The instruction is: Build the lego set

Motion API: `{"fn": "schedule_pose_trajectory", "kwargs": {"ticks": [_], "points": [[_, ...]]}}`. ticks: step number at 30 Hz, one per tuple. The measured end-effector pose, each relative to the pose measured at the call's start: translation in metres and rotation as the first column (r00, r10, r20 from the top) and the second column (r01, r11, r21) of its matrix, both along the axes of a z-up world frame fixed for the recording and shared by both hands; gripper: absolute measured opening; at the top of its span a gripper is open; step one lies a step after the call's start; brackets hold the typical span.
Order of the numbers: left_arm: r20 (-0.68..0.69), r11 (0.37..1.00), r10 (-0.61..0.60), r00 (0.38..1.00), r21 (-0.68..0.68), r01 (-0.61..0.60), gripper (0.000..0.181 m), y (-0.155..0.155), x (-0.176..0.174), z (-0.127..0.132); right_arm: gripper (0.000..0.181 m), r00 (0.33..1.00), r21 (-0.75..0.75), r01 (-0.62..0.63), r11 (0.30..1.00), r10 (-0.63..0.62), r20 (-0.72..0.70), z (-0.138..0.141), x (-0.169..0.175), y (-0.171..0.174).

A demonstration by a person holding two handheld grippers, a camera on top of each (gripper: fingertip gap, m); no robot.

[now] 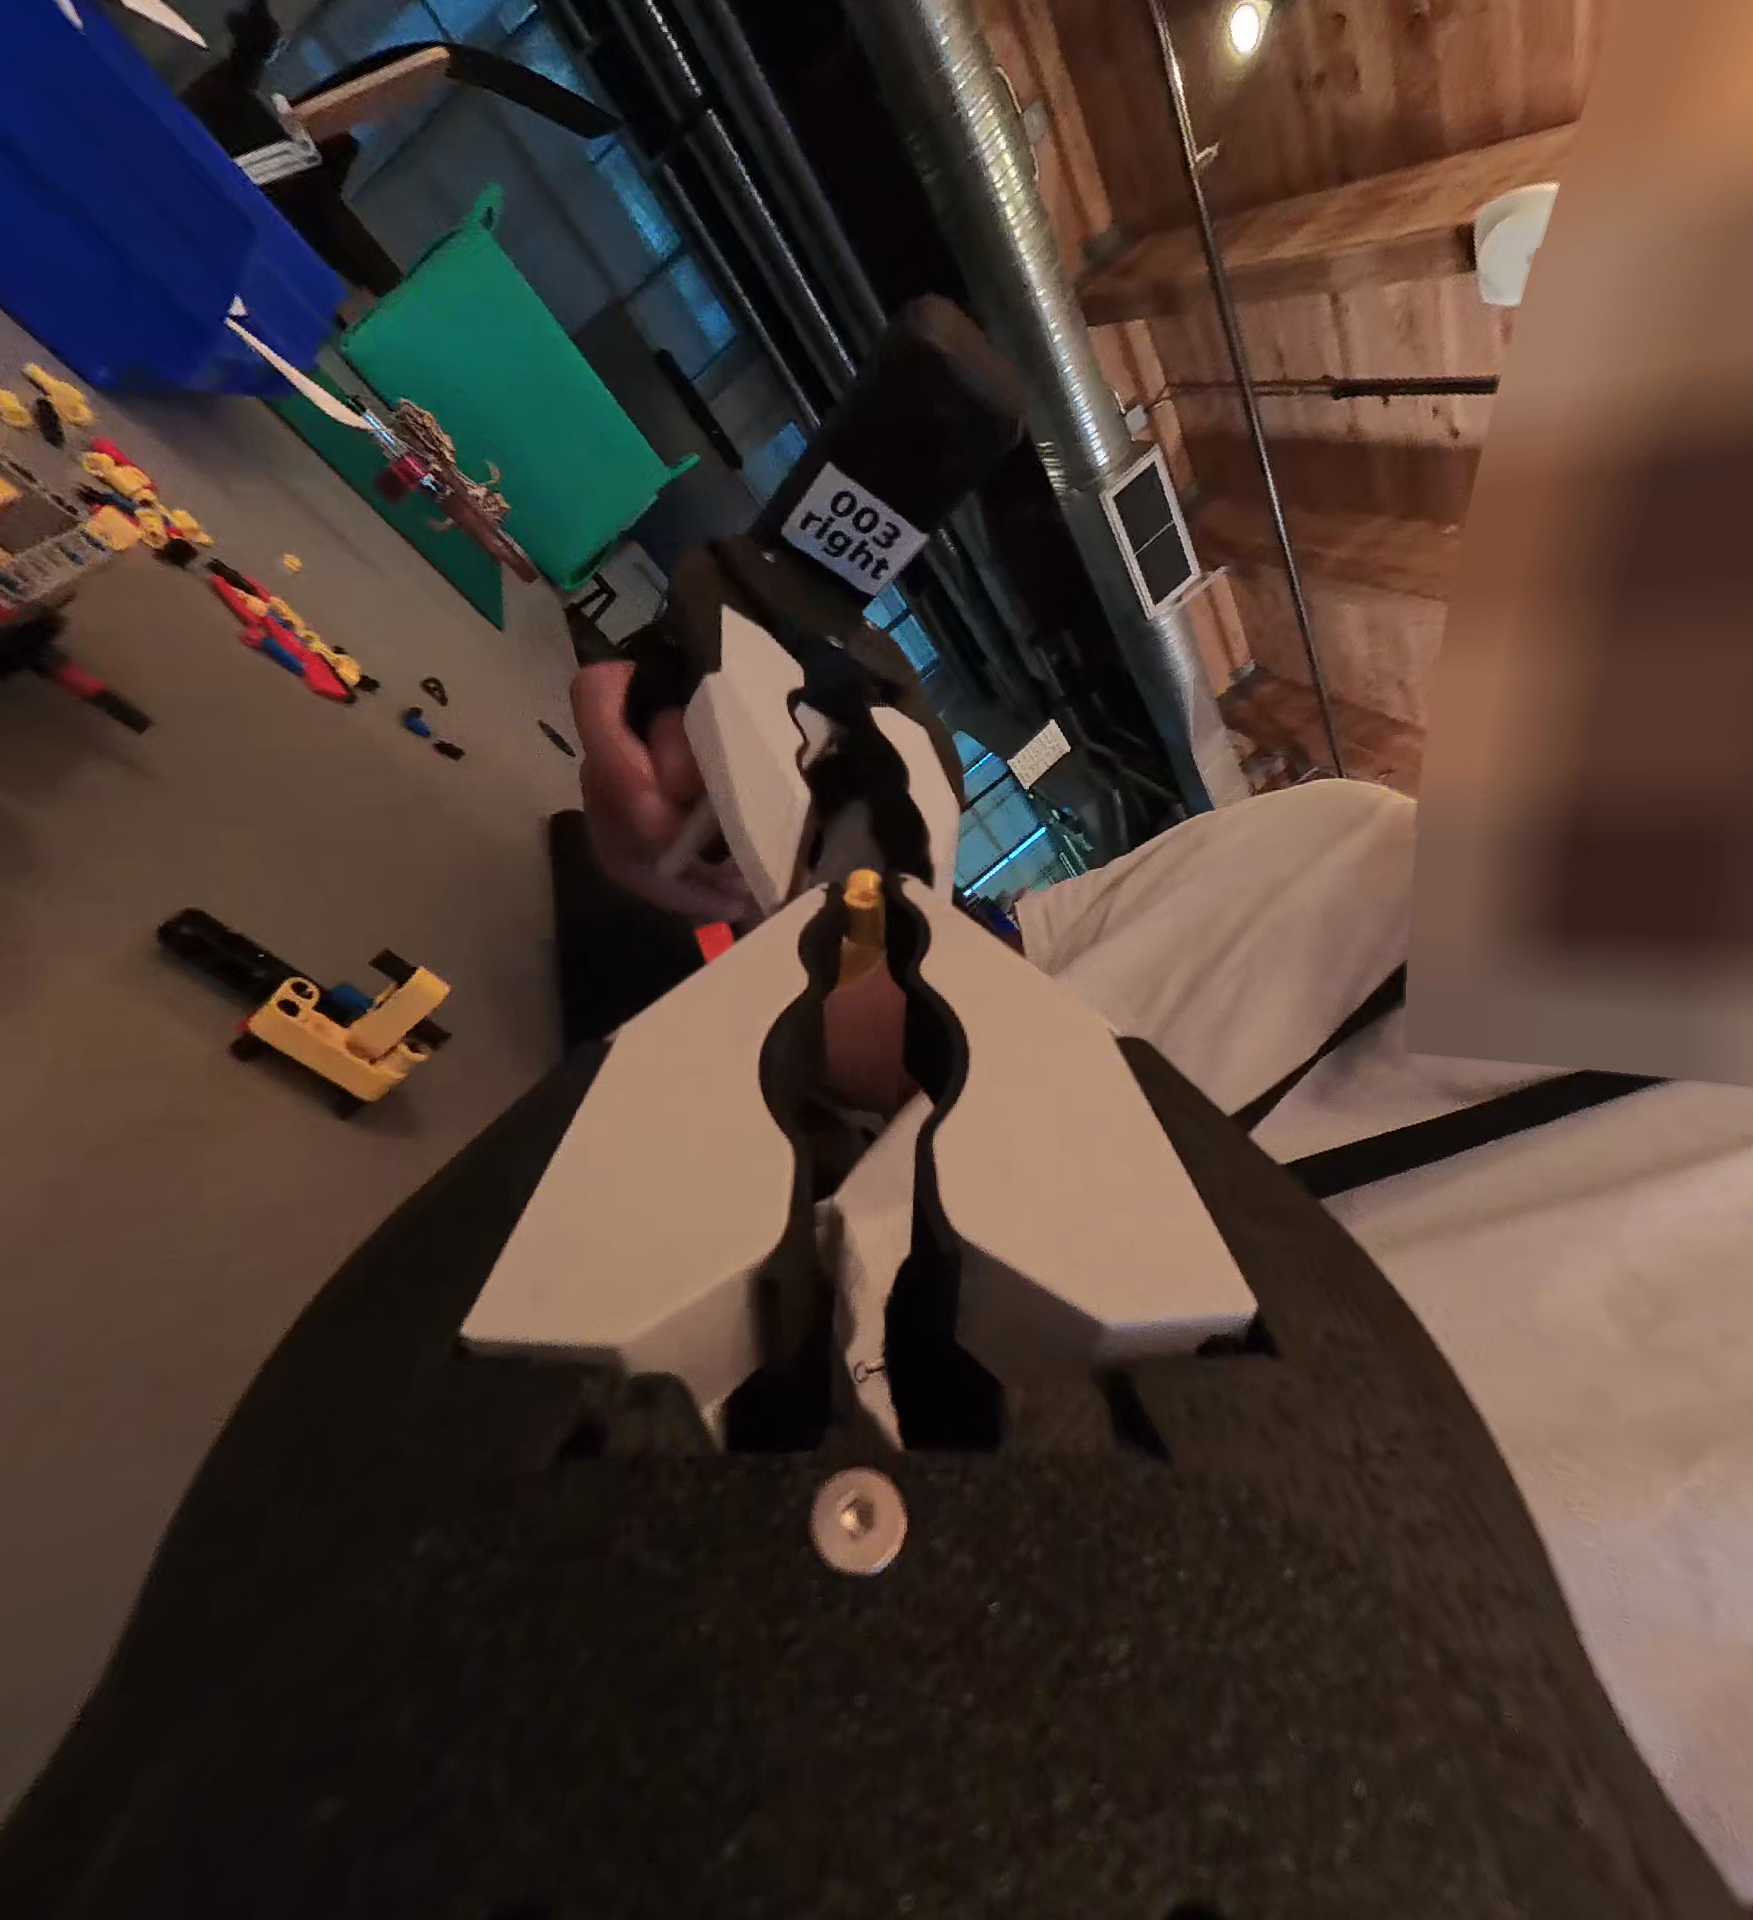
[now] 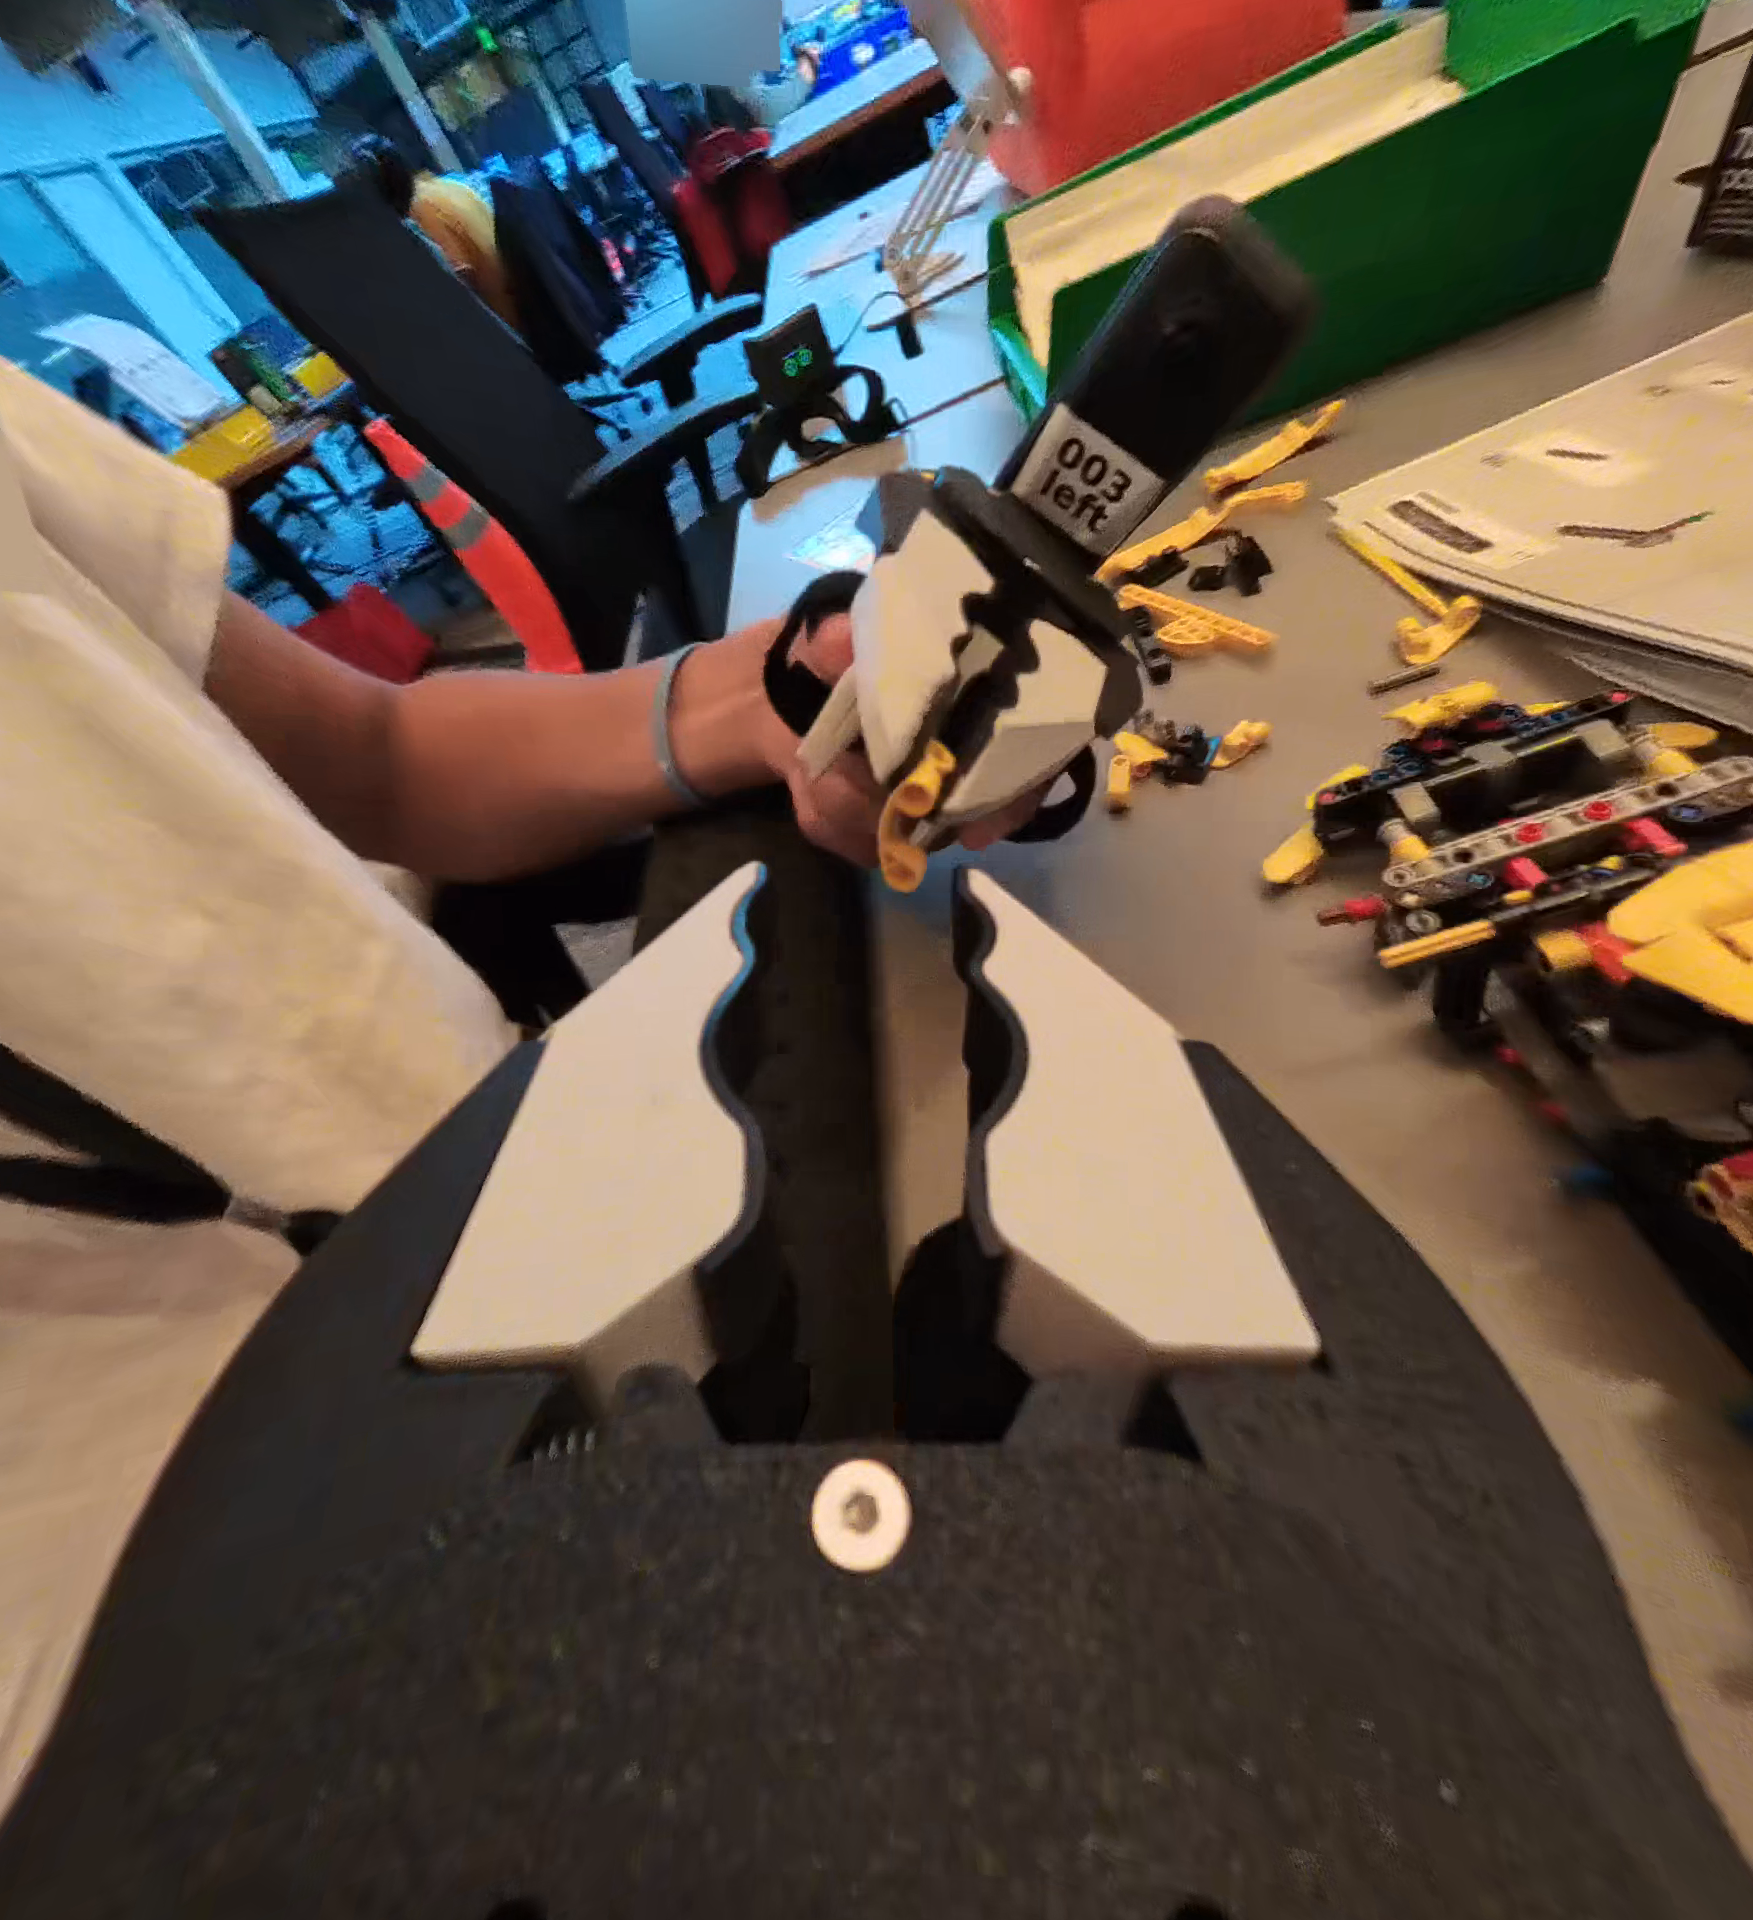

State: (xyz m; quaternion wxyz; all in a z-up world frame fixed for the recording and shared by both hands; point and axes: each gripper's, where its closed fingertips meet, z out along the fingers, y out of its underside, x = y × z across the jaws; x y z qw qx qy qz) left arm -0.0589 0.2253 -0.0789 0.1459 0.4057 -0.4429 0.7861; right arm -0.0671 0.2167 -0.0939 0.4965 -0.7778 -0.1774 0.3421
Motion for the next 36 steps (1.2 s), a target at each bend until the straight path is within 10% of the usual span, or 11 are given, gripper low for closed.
{"fn": "schedule_pose_trajectory", "kwargs": {"ticks": [11,18,31,36], "points": [[-0.058,0.971,0.190,0.980,0.157,-0.179,0.028,0.011,0.022,-0.022,0.003,0.895,0.109,0.406,0.908,-0.419,0.155,-0.011,0.032,0.020],[0.109,0.940,0.231,0.967,0.232,-0.251,0.027,0.001,0.019,-0.004,0.003,0.825,0.008,0.338,0.941,-0.292,-0.484,0.015,0.029,0.017],[0.037,0.971,0.197,0.980,0.133,-0.201,0.001,0.010,0.014,-0.005,0.013,0.933,0.127,0.338,0.932,-0.315,-0.174,-0.004,0.022,0.020],[0.044,0.829,0.280,0.959,0.493,-0.265,0.001,0.018,0.023,-0.045,0.056,0.812,-0.277,0.554,0.785,-0.436,0.387,-0.086,0.065,-0.022]]}}
